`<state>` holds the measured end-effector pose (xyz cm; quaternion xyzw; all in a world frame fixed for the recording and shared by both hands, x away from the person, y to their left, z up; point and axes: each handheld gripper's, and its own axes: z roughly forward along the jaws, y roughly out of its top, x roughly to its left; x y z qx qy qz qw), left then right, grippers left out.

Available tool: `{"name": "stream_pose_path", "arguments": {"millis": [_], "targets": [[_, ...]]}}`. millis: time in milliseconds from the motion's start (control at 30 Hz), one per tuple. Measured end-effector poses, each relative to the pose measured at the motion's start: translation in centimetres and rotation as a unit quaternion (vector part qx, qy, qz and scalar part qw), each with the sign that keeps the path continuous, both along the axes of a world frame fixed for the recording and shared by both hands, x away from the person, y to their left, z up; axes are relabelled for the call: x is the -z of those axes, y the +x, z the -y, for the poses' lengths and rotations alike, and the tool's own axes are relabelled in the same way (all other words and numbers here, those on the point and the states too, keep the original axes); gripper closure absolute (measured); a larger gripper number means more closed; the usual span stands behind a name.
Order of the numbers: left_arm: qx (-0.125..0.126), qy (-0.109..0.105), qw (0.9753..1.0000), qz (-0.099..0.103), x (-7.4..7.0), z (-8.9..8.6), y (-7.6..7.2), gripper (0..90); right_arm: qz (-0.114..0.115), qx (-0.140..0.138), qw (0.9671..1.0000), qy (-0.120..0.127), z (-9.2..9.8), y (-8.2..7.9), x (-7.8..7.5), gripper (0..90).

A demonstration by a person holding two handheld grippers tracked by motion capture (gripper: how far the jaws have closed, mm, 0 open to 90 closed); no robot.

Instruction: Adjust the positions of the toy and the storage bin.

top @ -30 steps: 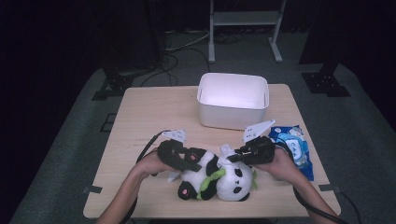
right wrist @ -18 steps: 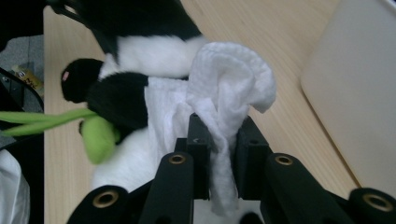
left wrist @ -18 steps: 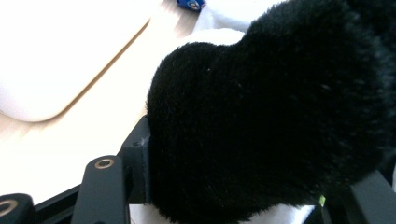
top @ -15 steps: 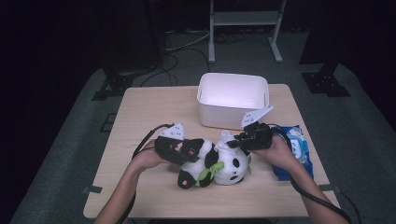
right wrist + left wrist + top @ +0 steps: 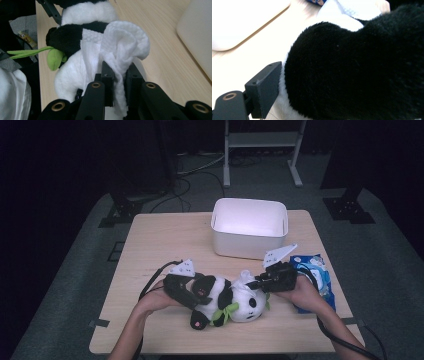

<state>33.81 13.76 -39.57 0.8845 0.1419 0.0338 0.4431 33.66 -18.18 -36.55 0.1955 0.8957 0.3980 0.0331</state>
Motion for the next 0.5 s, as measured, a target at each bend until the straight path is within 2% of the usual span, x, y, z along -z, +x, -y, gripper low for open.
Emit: {"name": "stream_pose_path", "arguments": {"millis": [133, 333, 500], "targets": [[0.003, -0.001, 0.9999, 0.016, 0.0, -0.1, -0.7, 9.9, 0.002, -0.004, 1.0, -0.005, 0.3, -0.5, -0.1, 79.2], [0.004, 0.019, 0.9995, 0.025, -0.6, -0.4, -1.1, 10.0, -0.001, 0.002, 0.9999, -0.01, 0.7, -0.6, 0.0, 79.2], [0.0, 0.005, 0.9998, 0.017, -1.1, -1.5, -1.2, 10.1, -0.004, 0.008, 0.9999, -0.009, 1.0, -0.5, 0.2, 79.2]]}}
